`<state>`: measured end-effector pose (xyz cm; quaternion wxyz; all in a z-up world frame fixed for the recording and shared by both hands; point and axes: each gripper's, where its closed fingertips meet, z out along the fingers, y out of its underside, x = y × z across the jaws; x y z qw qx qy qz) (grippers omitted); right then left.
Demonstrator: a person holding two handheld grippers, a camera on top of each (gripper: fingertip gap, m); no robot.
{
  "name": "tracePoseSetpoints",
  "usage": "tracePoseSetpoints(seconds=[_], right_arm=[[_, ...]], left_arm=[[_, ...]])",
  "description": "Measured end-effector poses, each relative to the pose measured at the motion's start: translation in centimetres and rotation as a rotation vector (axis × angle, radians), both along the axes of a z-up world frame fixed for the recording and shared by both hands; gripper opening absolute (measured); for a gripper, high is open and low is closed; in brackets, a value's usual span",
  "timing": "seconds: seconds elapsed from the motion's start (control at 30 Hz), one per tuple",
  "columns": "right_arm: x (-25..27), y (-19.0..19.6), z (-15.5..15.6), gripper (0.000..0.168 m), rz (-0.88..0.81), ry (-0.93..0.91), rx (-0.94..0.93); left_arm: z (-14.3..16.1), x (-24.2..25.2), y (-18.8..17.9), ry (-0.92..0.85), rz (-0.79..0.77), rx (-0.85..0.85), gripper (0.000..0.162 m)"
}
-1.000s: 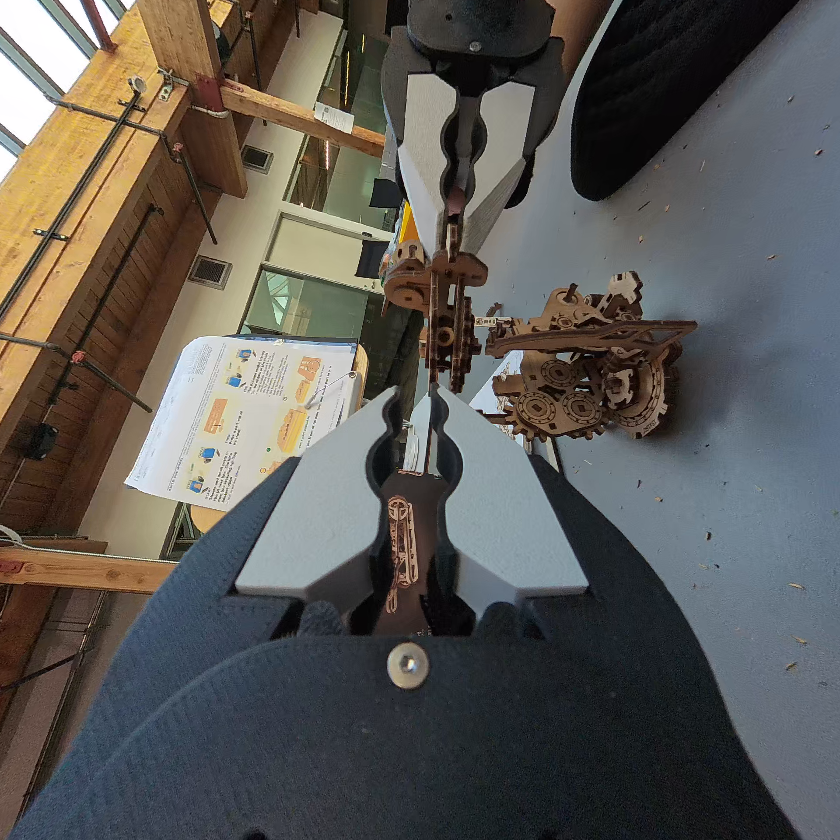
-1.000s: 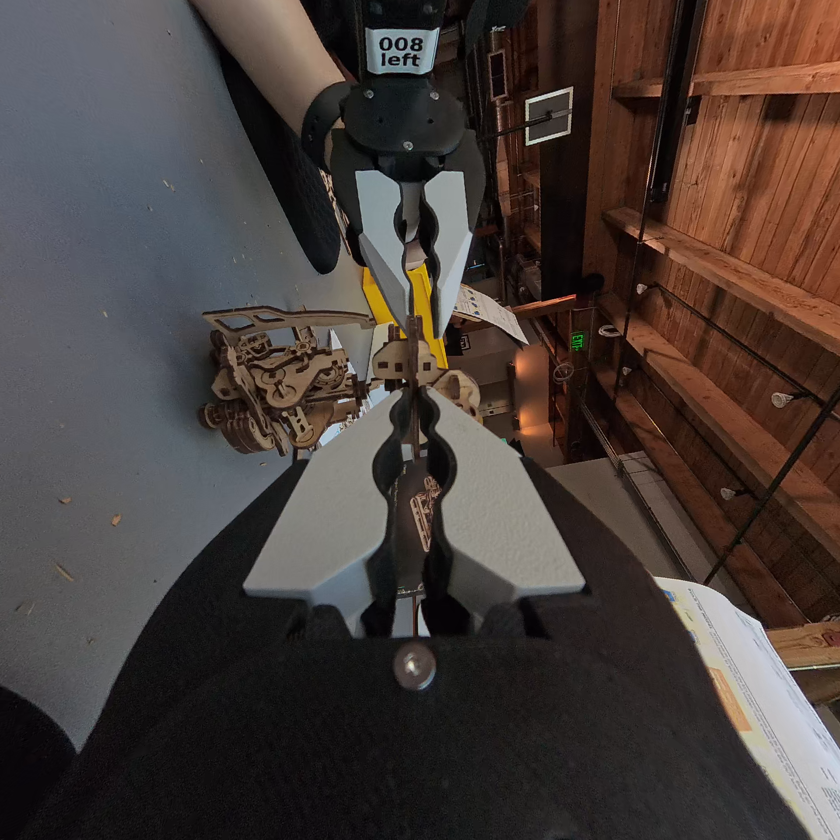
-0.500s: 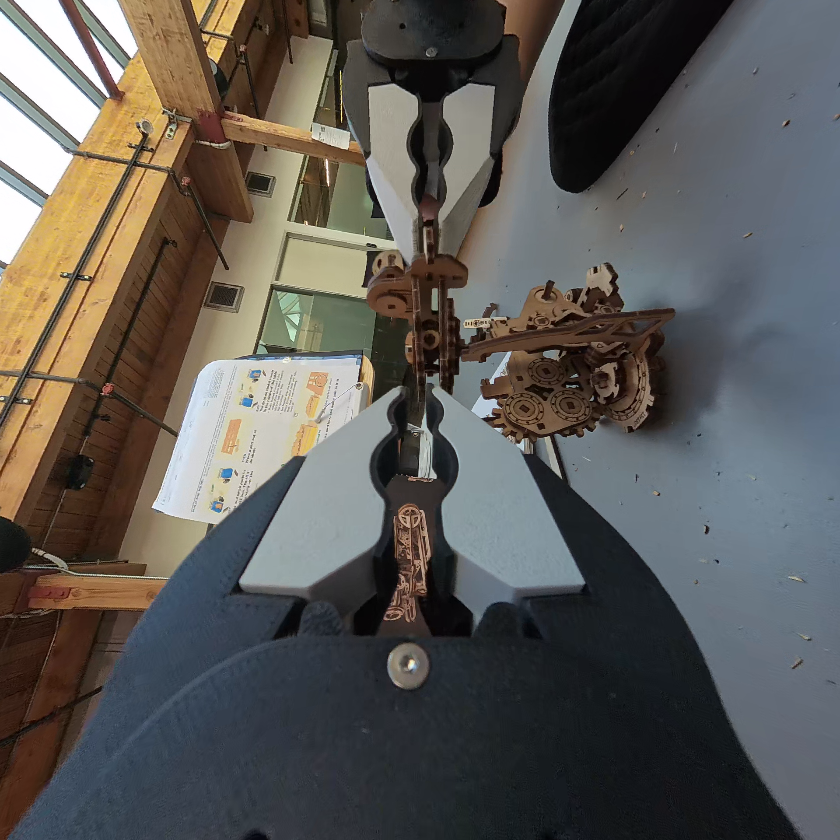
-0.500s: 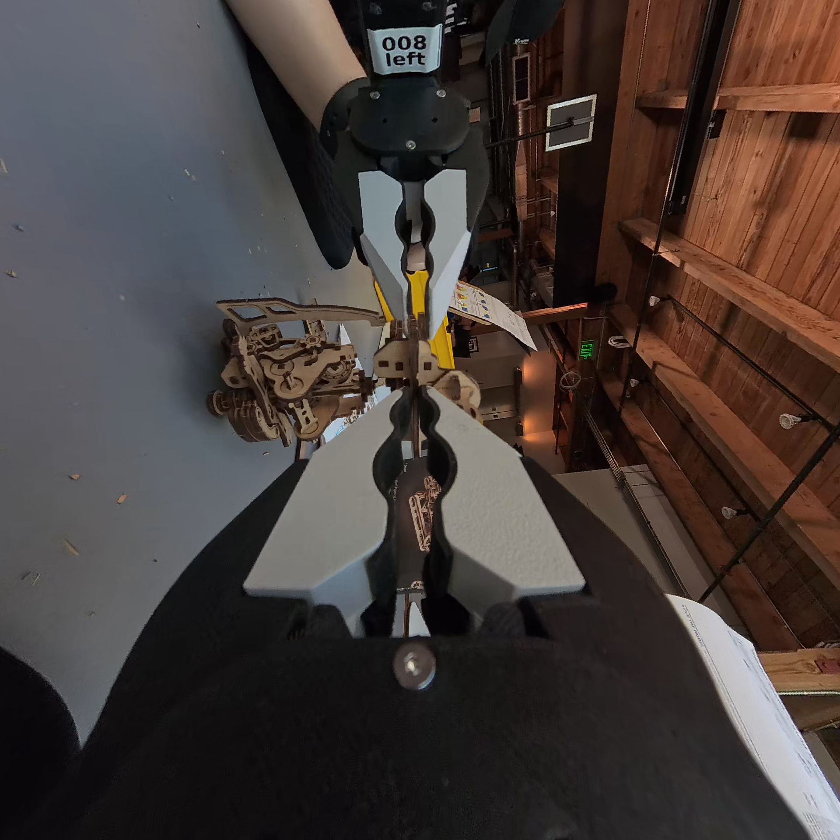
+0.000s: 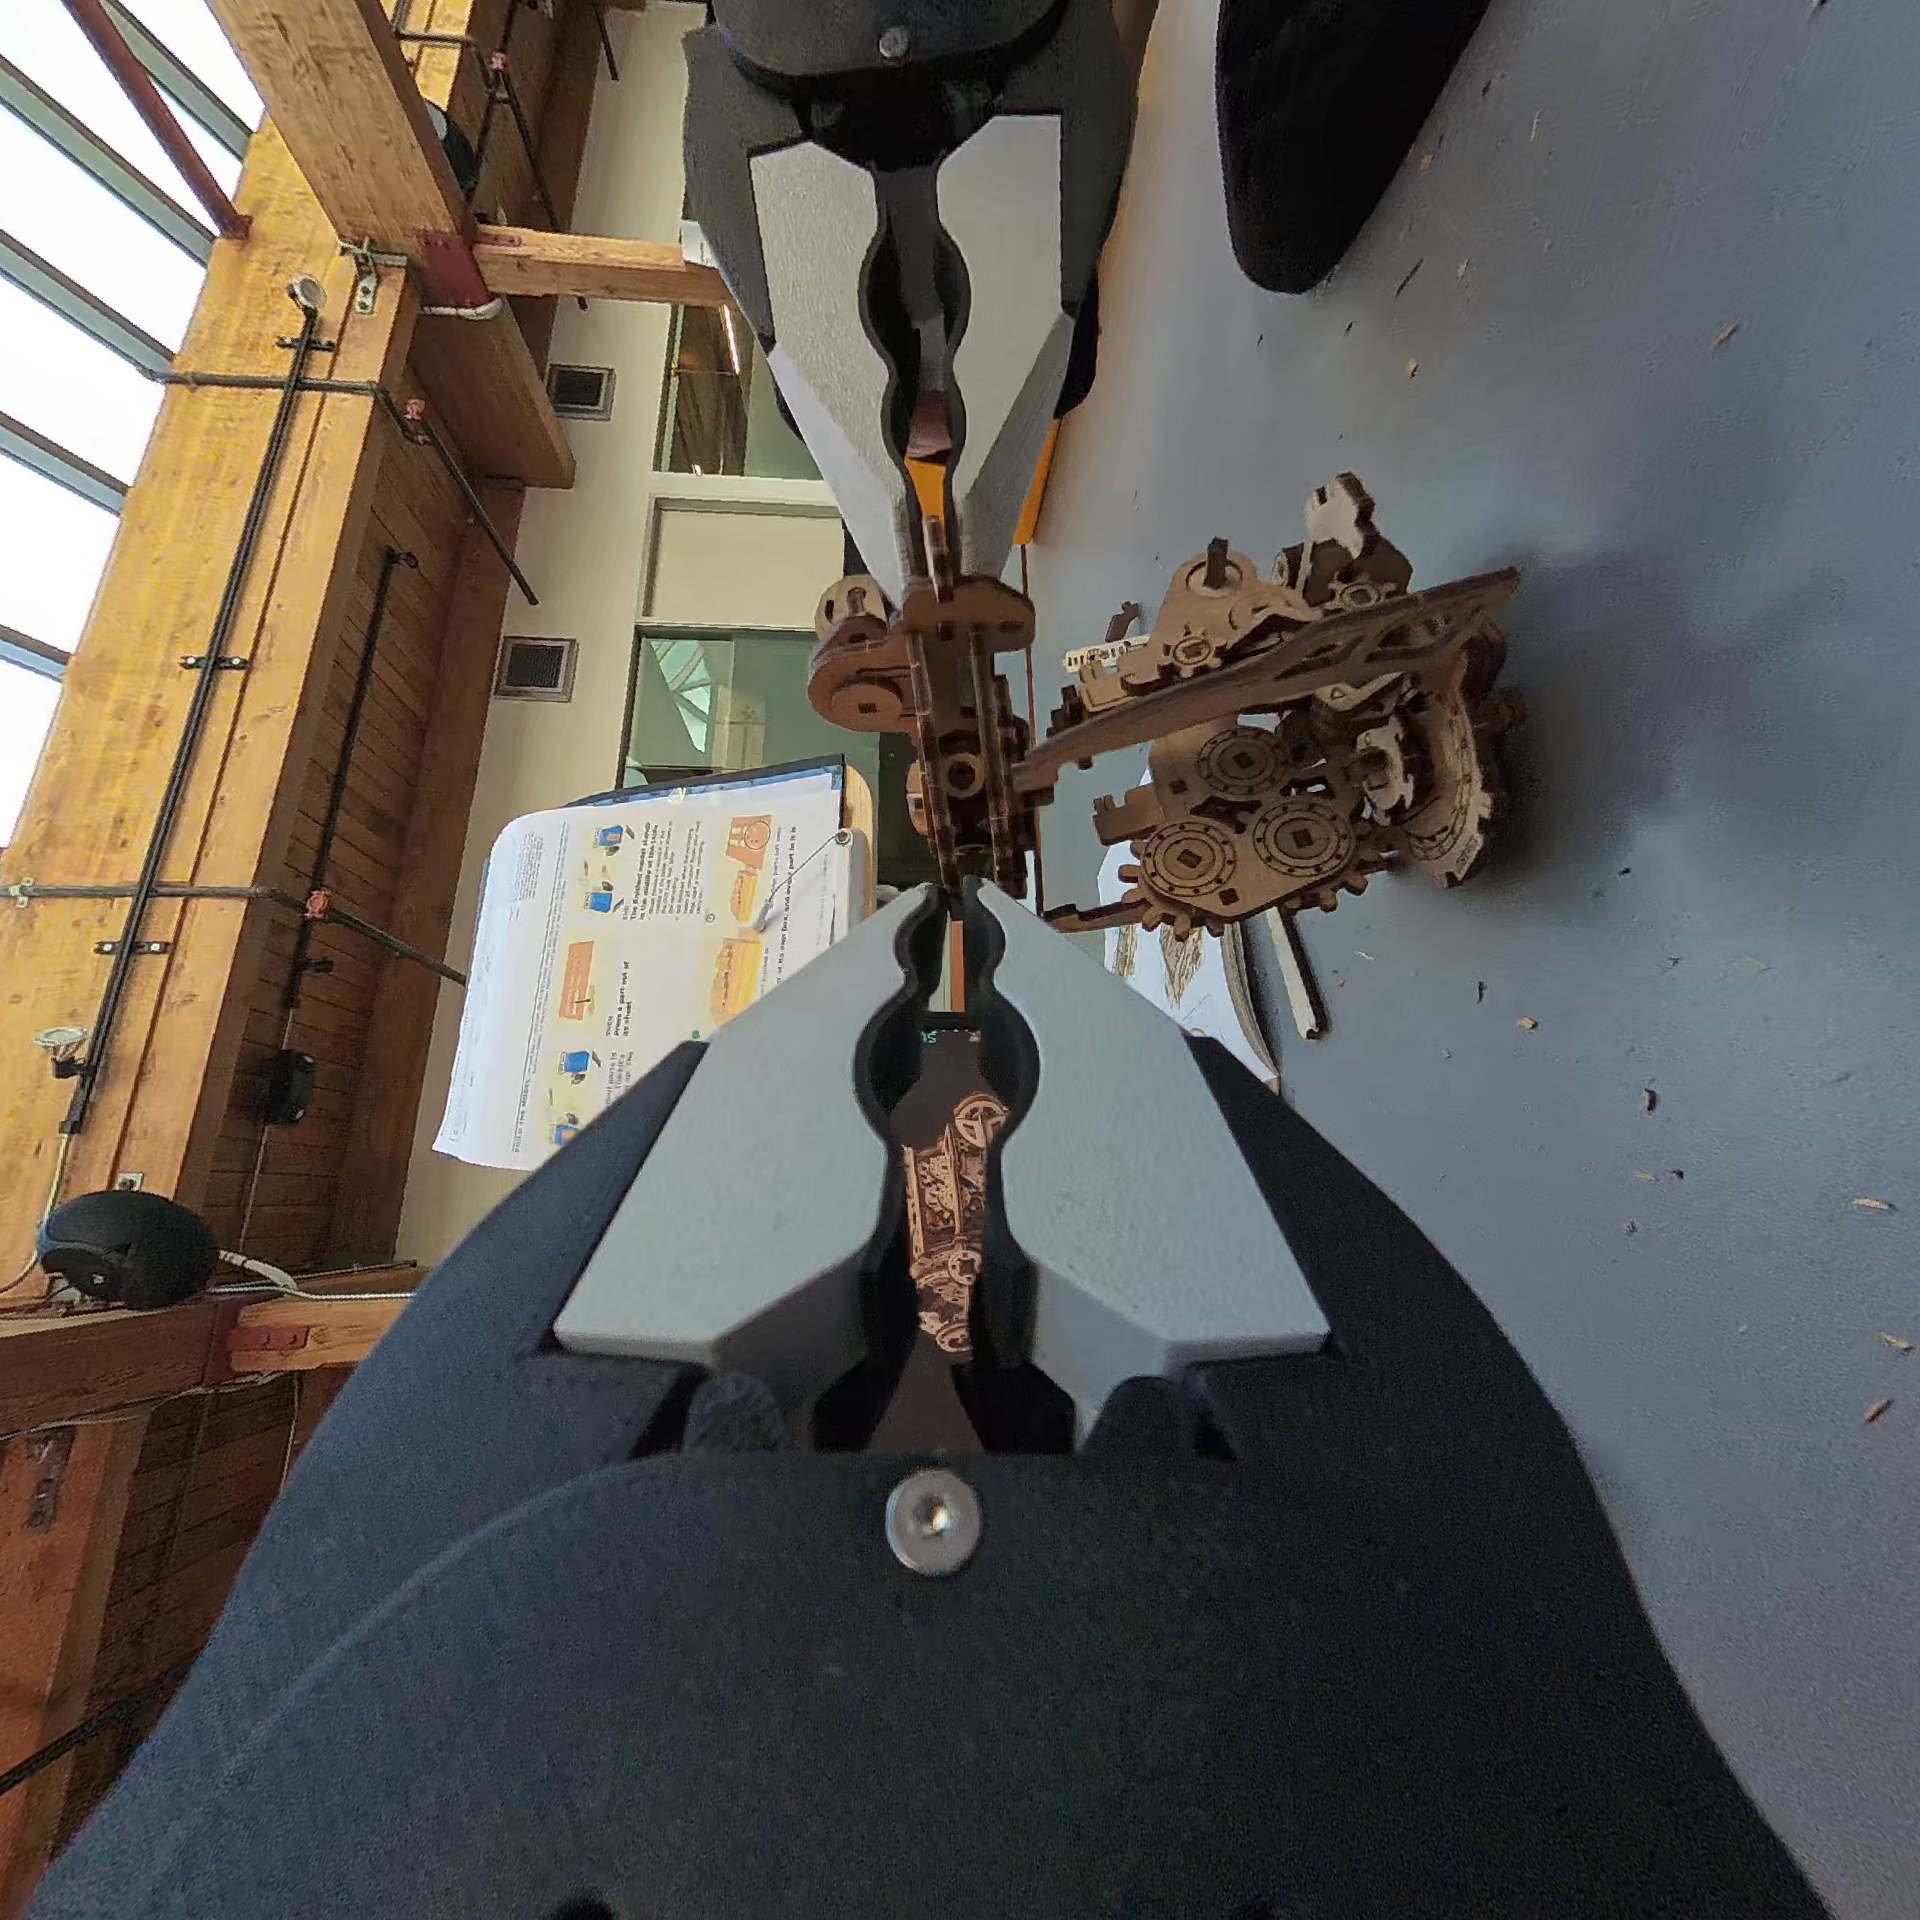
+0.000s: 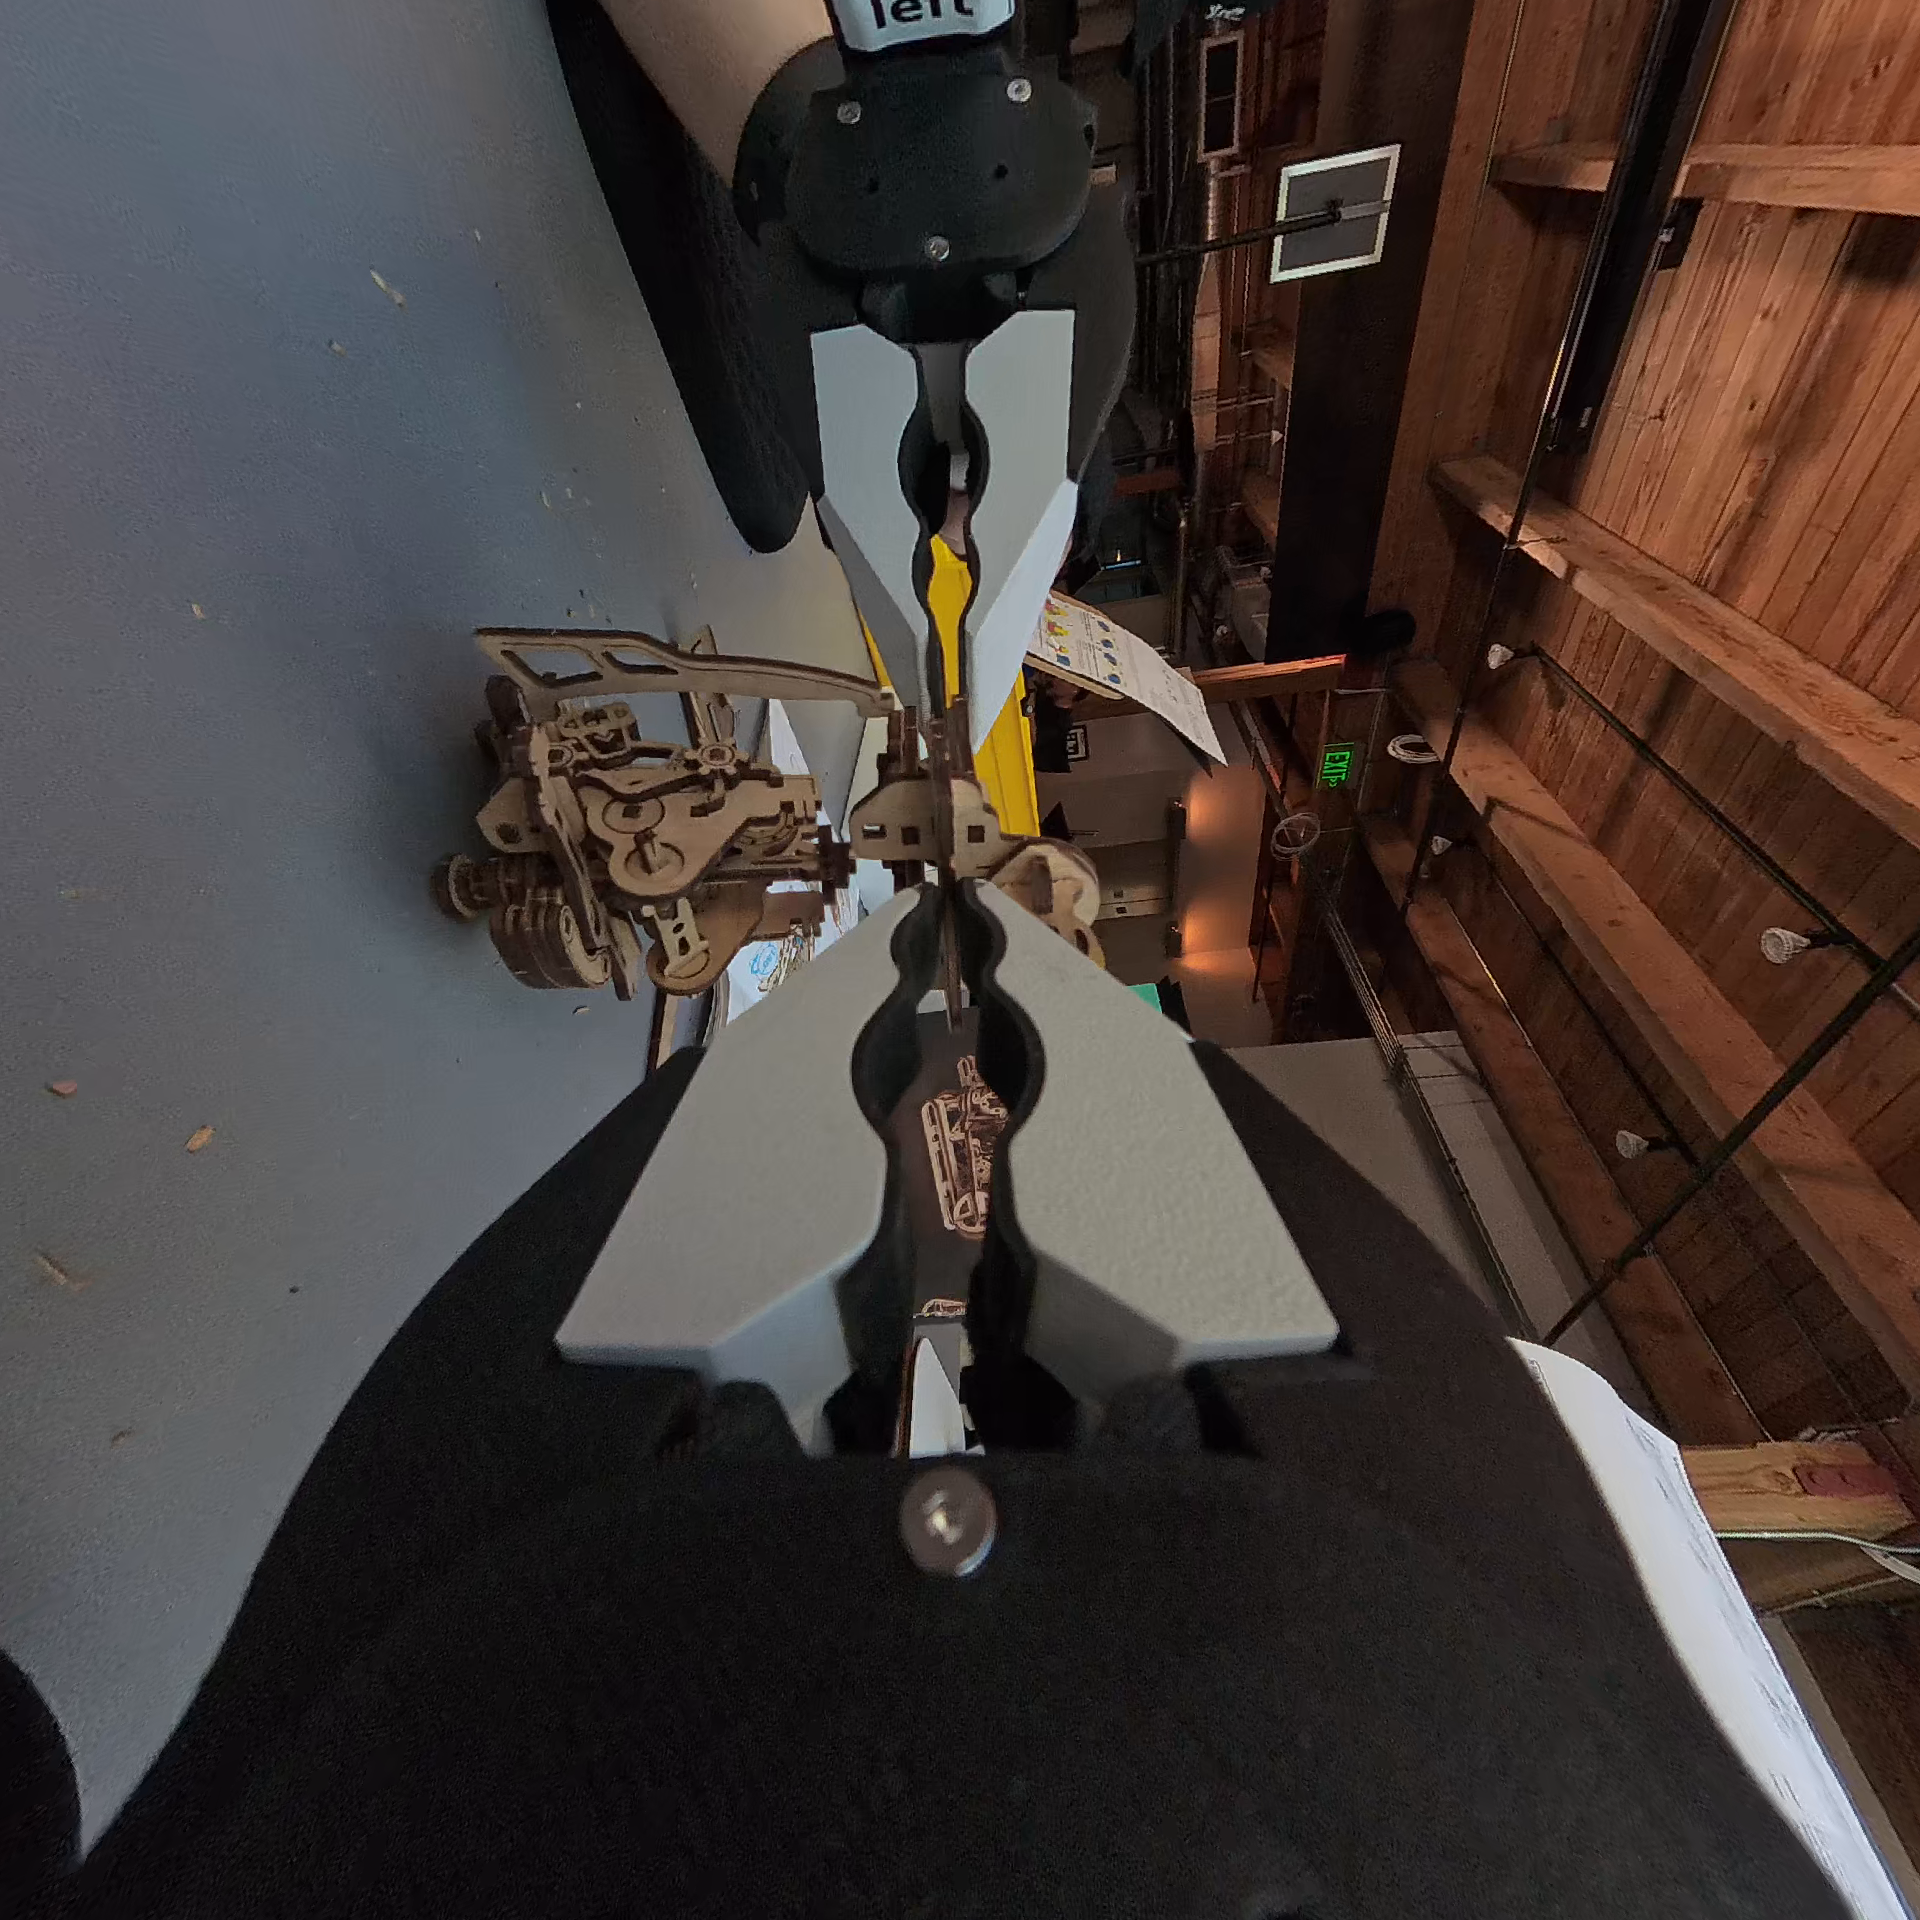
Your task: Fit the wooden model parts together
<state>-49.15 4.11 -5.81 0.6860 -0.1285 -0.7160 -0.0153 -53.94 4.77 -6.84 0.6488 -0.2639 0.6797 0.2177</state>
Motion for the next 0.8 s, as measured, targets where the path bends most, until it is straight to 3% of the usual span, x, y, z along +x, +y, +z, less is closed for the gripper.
tracePoseSetpoints(seconds=[0.27, 0.8], right_arm=[[-0.8, 0.5, 0.3, 0.003, -0.022, -0.011, -0.013], [-1.0, 1.8, -1.2, 0.002, -0.063, -0.024, -0.136]], left_arm=[[-0.3, -0.8, 0.6, 0.007, 0.051, -0.027, 0.000], [0.3, -0.5, -0.6, -0.036, 0.000, -0.077, 0.000]])
